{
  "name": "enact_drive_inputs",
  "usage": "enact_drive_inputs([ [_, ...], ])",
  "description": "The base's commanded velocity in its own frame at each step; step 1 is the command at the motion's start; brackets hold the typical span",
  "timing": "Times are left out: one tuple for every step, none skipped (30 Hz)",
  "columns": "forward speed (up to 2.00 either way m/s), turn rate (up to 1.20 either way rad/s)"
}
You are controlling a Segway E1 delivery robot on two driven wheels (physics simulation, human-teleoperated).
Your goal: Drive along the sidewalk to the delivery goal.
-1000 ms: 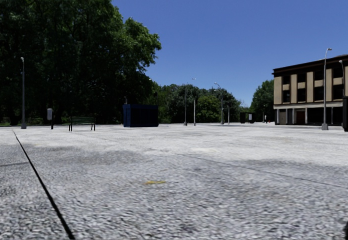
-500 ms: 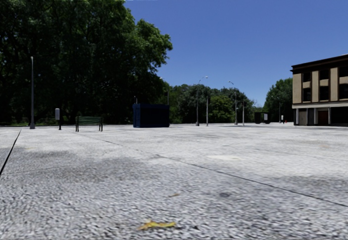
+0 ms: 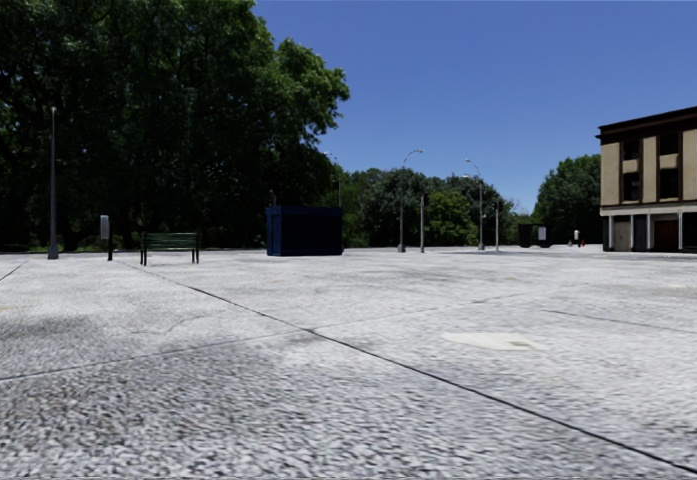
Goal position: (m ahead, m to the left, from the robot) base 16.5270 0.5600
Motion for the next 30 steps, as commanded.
enact_drive_inputs([
  [2.00,0.00],
  [2.00,0.00],
  [2.00,0.00],
  [2.00,0.00],
  [2.00,0.00],
  [2.00,0.00],
  [2.00,0.00],
  [2.00,0.00],
  [2.00,0.00],
  [2.00,0.00],
  [2.00,0.00],
  [2.00,0.00],
  [2.00,0.00],
  [2.00,0.00],
  [2.00,0.00],
  [2.00,0.00],
  [2.00,0.00],
  [2.00,0.00],
  [2.00,0.00],
  [2.00,0.00],
  [2.00,0.00],
  [2.00,0.00],
  [2.00,0.00],
  [2.00,0.00],
  [2.00,0.00],
  [2.00,0.00],
  [2.00,0.00],
  [2.00,0.00],
  [2.00,0.00],
  [2.00,0.00],
])
